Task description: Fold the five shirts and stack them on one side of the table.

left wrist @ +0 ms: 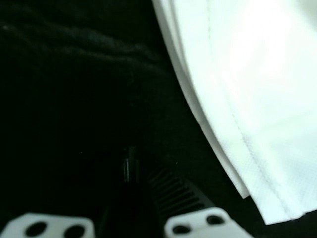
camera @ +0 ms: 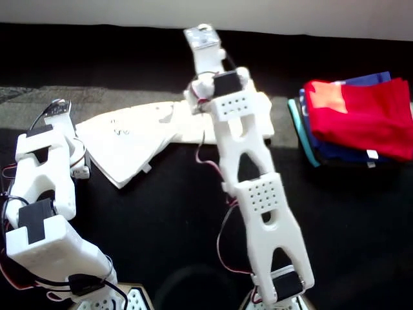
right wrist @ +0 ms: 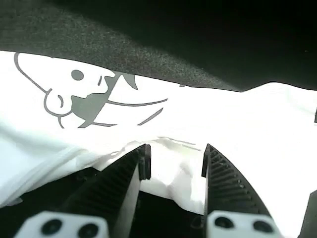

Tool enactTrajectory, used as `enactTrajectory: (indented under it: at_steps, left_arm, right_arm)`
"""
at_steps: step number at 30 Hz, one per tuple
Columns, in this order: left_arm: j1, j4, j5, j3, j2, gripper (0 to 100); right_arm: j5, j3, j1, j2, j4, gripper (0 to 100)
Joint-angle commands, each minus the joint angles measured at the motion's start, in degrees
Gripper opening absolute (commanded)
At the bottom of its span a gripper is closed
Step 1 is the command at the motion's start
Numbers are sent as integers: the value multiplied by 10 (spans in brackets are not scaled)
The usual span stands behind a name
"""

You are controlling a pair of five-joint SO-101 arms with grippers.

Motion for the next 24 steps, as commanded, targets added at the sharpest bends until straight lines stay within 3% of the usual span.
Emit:
enactTrajectory:
  at_steps: [1,4,7,15,17,20,24]
  left_arm:
    - [-7,-4,2,-7,2,9]
    - [-7,-4,2,-8,3,9]
    - [-7,-4,2,-7,3,9]
    - [-7,-4,2,-9,1,9]
    - [-6,5,3,-14,-5,9]
    - [-5,72,3,-61,-25,9]
    - [-7,161,3,-153,-48,9]
  right_arm:
    - [-4,-22,-56,-6,-73,159]
    - [-4,35,-72,15,-155,131]
    - [-4,77,-73,36,-175,126]
    - [0,81,-65,45,-15,124]
    - [38,81,-66,45,25,124]
    - [92,77,-80,40,89,124]
    - [100,78,-94,7,94,123]
